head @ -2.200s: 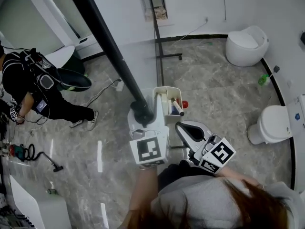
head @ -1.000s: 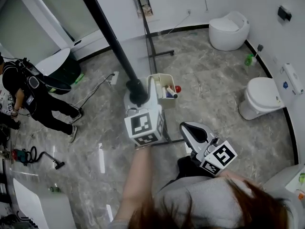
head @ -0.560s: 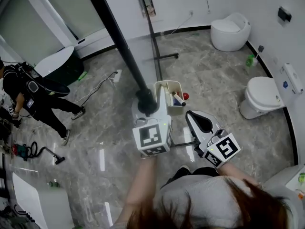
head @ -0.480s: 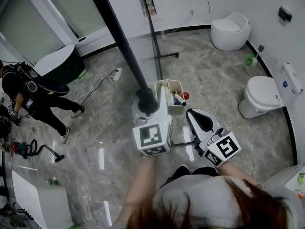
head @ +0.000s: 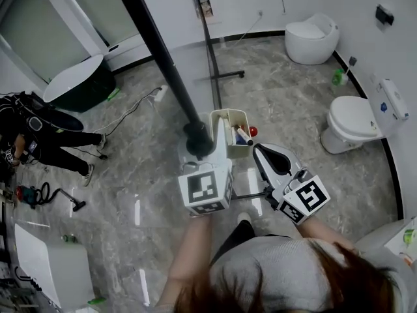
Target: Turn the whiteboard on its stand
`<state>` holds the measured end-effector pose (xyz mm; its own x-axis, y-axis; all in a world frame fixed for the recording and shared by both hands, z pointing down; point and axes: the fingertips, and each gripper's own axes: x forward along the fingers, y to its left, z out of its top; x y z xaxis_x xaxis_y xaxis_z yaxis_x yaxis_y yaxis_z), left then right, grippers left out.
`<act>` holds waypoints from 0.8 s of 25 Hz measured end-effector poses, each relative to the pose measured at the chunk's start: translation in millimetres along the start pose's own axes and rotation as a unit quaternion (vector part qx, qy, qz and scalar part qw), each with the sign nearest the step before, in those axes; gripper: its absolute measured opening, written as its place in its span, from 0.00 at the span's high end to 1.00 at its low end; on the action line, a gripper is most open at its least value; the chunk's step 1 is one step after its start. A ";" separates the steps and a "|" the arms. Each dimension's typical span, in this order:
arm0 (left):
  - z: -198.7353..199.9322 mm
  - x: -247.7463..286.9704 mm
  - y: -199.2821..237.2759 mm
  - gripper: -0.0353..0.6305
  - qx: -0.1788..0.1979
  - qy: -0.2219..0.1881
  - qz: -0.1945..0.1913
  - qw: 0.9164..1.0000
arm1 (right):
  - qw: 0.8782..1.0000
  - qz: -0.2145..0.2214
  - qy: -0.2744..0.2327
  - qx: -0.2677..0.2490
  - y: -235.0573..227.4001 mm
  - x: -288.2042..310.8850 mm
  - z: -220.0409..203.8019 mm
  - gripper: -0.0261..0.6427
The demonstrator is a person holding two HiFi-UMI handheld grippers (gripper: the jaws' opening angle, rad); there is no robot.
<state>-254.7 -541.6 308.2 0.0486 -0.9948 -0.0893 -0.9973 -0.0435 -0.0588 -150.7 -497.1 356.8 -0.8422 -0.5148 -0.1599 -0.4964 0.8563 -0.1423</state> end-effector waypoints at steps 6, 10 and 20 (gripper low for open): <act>4.4 -38.6 -35.5 0.69 0.002 -0.003 0.000 1.000 | 1.000 0.010 0.012 0.004 21.1 -53.3 -0.4 0.96; 9.3 -63.8 -52.8 0.69 0.004 -0.005 0.004 1.000 | 1.000 0.017 0.017 0.005 36.7 -82.1 0.7 0.96; 16.8 -117.0 -88.5 0.68 -0.002 -0.004 0.001 1.000 | 1.000 0.027 0.010 0.008 70.8 -126.2 15.9 0.96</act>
<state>-171.2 -419.8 307.1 0.0465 -0.9941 -0.0981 -0.9977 -0.0414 -0.0540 -76.2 -372.2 351.4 -0.8715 -0.4675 -0.1482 -0.4476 0.8817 -0.1492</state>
